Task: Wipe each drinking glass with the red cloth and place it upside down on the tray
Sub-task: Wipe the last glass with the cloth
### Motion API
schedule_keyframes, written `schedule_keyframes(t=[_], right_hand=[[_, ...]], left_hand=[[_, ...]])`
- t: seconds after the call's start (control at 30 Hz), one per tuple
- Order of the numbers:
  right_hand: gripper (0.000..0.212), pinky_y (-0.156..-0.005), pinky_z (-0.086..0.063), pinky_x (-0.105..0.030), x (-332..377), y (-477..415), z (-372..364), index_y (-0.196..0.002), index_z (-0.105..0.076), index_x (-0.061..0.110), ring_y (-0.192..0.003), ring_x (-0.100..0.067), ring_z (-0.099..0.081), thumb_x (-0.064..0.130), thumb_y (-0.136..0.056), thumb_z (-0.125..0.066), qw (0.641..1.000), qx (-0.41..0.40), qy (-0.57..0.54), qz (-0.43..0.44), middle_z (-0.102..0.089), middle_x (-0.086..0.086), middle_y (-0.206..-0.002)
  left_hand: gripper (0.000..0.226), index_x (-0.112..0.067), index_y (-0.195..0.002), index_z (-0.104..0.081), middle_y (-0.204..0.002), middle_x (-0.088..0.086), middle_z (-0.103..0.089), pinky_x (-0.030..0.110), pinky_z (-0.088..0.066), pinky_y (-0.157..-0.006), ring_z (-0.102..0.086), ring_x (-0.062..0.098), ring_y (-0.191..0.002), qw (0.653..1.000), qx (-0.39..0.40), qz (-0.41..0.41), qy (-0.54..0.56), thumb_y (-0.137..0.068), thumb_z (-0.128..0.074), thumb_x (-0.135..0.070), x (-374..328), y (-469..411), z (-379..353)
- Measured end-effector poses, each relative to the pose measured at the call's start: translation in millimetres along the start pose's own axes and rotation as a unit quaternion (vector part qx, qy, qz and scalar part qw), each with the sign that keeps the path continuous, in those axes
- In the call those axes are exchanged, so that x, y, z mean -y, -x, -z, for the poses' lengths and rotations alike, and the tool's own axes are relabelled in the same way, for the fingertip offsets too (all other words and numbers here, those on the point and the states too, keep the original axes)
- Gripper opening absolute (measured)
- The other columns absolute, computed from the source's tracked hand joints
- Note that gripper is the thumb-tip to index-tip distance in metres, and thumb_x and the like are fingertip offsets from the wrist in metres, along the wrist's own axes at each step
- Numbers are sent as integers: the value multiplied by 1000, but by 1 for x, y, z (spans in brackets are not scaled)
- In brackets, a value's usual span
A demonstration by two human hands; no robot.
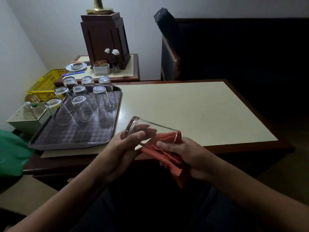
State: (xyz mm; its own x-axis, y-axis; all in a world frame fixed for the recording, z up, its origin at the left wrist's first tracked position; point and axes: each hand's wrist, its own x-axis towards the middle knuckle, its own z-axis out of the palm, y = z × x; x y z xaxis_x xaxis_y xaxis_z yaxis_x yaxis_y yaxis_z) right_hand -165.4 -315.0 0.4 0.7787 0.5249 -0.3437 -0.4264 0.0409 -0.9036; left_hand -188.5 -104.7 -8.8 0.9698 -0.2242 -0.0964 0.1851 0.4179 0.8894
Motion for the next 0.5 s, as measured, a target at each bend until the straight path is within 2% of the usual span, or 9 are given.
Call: schedule_keyframes(t=[0.07,0.1,0.17,0.23,0.3,0.37,0.4,0.43,0.5], right_hand=[[23,-86,-62,-30,-11,-3,9,-119,-76,11,-95,-19,-79,11,-96,-77,963,-112,166,182,-82,-3,-102],[23,-85,-61,-31,-15,-3,13,-117,-77,16,-93,-15,-79,12,-94,-80,902,-156,292,278,-82,1,-101],[22,-81,-60,-36,-22,-3,19,-116,-78,14,-91,-16,-77,11,-94,-80,761,-163,448,440,-81,3,-103],[28,-89,-60,-40,-23,-3,22,-124,-77,6,-105,-22,-76,13,-97,-78,669,-153,500,528,-78,-5,-122],[30,-92,-58,-41,-23,-3,20,-124,-78,6,-108,-30,-73,18,-97,-79,620,-127,529,566,-74,-9,-132],[28,-93,-56,-42,-23,-2,12,-122,-79,8,-107,-34,-71,18,-97,-80,606,-49,540,582,-72,-9,-137],[26,-94,-56,-42,-23,-1,10,-121,-80,9,-108,-33,-70,17,-96,-80,618,1,536,576,-72,-8,-136],[24,-95,-56,-41,-22,1,9,-118,-81,9,-108,-30,-70,16,-95,-81,647,45,520,556,-74,-6,-134],[29,-94,-59,-37,-20,2,9,-115,-82,11,-108,-18,-73,3,-88,-85,774,81,431,457,-78,-2,-125]], left_hand=[[88,-1,-124,-64,-128,28,-68,43,-58,-99,-66,37,-121,1000,-16,18,-9,-56,-99,-44,1,-1,5],[84,-1,-120,-67,-126,30,-68,43,-59,-97,-68,39,-117,999,-25,36,-10,-55,-99,-43,2,-2,6],[79,-3,-116,-72,-120,29,-72,46,-57,-101,-70,41,-112,993,-69,92,-4,-54,-99,-44,4,-4,5],[89,0,-127,-66,-116,24,-74,45,-56,-102,-74,36,-107,980,-114,163,21,-55,-92,-48,8,-4,1],[97,0,-137,-60,-115,20,-70,42,-59,-94,-73,29,-97,971,-122,196,56,-62,-87,-55,11,-4,-2],[94,-8,-142,-59,-120,18,-65,43,-59,-90,-68,29,-104,969,-108,206,83,-72,-85,-64,11,-4,0],[88,-11,-142,-57,-123,16,-64,44,-59,-89,-68,28,-106,966,-112,210,99,-76,-82,-65,10,-5,0],[81,-14,-139,-57,-126,15,-63,46,-58,-92,-68,28,-110,964,-129,212,95,-80,-76,-65,9,-5,1],[66,-18,-131,-60,-128,15,-61,53,-52,-103,-67,28,-113,960,-168,215,61,-86,-62,-67,7,-6,5]])
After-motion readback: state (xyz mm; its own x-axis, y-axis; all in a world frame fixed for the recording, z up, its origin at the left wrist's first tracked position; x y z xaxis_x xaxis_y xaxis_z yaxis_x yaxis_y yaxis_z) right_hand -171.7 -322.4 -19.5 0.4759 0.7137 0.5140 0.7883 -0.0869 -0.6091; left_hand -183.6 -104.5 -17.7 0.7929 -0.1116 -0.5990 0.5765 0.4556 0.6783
